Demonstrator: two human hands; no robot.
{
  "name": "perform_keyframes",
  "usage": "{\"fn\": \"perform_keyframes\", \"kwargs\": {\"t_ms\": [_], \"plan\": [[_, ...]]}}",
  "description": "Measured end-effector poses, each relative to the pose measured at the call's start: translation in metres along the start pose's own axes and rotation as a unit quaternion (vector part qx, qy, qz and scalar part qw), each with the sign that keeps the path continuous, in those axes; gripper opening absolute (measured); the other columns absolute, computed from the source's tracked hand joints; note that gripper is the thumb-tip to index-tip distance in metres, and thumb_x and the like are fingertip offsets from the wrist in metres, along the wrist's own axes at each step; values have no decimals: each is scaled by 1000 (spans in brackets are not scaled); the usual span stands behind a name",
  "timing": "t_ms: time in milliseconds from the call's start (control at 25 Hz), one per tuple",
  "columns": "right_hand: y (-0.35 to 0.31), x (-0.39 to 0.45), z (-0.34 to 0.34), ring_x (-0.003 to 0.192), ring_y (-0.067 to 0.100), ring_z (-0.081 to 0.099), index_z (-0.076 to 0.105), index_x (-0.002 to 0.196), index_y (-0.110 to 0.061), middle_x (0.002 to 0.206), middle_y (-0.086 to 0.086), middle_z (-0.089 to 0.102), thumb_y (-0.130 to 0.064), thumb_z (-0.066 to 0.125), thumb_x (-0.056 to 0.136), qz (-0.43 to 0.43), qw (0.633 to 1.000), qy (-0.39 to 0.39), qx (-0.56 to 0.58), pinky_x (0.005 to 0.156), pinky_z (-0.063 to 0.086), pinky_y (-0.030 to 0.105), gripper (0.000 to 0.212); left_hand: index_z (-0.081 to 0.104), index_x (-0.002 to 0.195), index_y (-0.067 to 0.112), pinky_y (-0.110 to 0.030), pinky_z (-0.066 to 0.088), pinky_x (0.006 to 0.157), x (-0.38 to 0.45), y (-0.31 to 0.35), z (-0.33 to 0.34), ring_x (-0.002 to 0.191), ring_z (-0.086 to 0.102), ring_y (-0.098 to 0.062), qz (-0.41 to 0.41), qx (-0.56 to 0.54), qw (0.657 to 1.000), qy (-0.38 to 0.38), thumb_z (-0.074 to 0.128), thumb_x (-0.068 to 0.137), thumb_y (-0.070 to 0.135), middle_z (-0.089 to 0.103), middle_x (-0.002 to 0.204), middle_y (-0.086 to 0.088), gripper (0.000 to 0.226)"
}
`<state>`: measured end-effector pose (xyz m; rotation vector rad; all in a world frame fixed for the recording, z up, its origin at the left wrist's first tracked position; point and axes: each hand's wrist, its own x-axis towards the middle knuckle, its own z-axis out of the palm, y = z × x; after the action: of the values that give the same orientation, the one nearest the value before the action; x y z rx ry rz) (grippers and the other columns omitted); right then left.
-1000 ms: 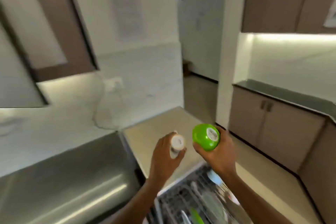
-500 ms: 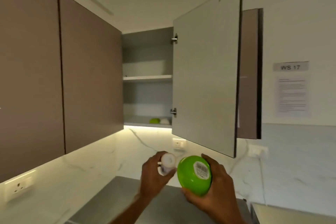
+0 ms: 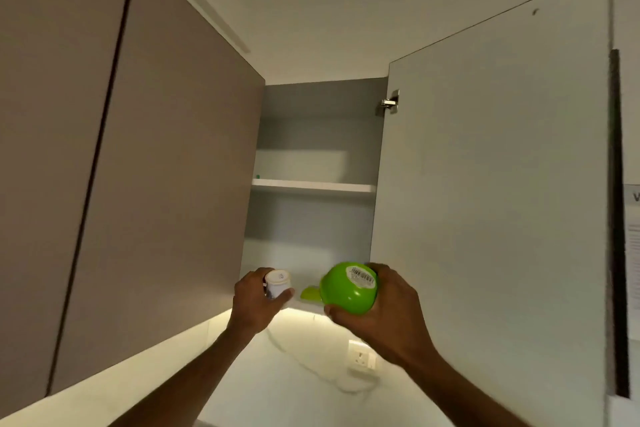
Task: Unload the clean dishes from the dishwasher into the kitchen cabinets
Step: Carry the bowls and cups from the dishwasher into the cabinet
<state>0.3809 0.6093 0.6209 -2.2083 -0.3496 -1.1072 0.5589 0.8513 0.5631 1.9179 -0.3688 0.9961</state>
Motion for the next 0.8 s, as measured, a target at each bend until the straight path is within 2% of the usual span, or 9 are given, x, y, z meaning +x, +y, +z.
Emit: {"fn": "perform_keyframes", "kwargs": {"t_ms": [120, 200, 280, 360, 480, 600, 720, 800], "plan": [[-2, 99, 25, 103, 16, 70, 58, 135, -22, 115, -3, 72, -86, 71, 49, -46, 998, 19, -36, 89, 57, 32, 108, 71, 107, 25, -25, 52, 77, 70, -57, 39, 88, 67, -14, -20, 41, 999, -1, 91, 66, 51, 72, 98, 6, 53], [-8, 163, 41, 99, 19, 70, 52, 137, -22, 116, 0, 72, -85, 70, 55, -71, 995, 44, -47, 85, 57, 31, 105, 70, 109, 23, -25, 49, 77, 108, -92, 63, 90, 66, -15, -37, 81, 996, -14, 90, 66, 55, 72, 101, 4, 57], [-12, 218, 55, 96, 21, 69, 51, 135, -21, 115, 3, 72, -81, 73, 61, -96, 991, 60, -66, 82, 58, 33, 98, 69, 110, 24, -27, 52, 78, 131, -125, 84, 92, 67, -16, -60, 100, 993, -35, 88, 65, 60, 72, 102, 4, 60], [-13, 261, 63, 102, 27, 67, 50, 136, -19, 119, 7, 69, -77, 78, 66, -103, 988, 52, -104, 86, 58, 39, 95, 70, 108, 26, -27, 53, 78, 137, -148, 100, 92, 68, -15, -68, 101, 992, -42, 87, 64, 60, 73, 101, 5, 59], [-8, 312, 80, 114, 30, 59, 49, 140, -14, 126, 13, 62, -71, 79, 73, -72, 984, 31, -158, 90, 53, 37, 93, 69, 104, 32, -22, 47, 72, 134, -161, 113, 87, 67, -10, -51, 101, 992, -51, 87, 67, 59, 72, 97, 9, 49], [4, 346, 93, 118, 33, 56, 50, 140, -12, 130, 17, 54, -71, 77, 74, -29, 982, 22, -185, 92, 47, 35, 92, 58, 96, 44, -18, 46, 68, 132, -165, 119, 75, 61, 1, -55, 98, 992, -65, 83, 69, 65, 66, 89, 16, 42], [18, 379, 93, 116, 34, 58, 51, 140, -11, 131, 19, 54, -73, 77, 74, 21, 975, 8, -223, 88, 48, 36, 94, 63, 96, 37, -18, 45, 66, 137, -178, 123, 77, 61, 0, -66, 84, 993, -50, 70, 58, 84, 63, 84, 15, 60], [27, 399, 88, 116, 34, 59, 51, 140, -10, 133, 19, 53, -74, 79, 71, 71, 968, -6, -242, 84, 46, 35, 97, 65, 97, 34, -18, 43, 66, 140, -184, 125, 81, 61, -2, -65, 77, 994, -48, 68, 52, 89, 62, 85, 15, 71]]}}
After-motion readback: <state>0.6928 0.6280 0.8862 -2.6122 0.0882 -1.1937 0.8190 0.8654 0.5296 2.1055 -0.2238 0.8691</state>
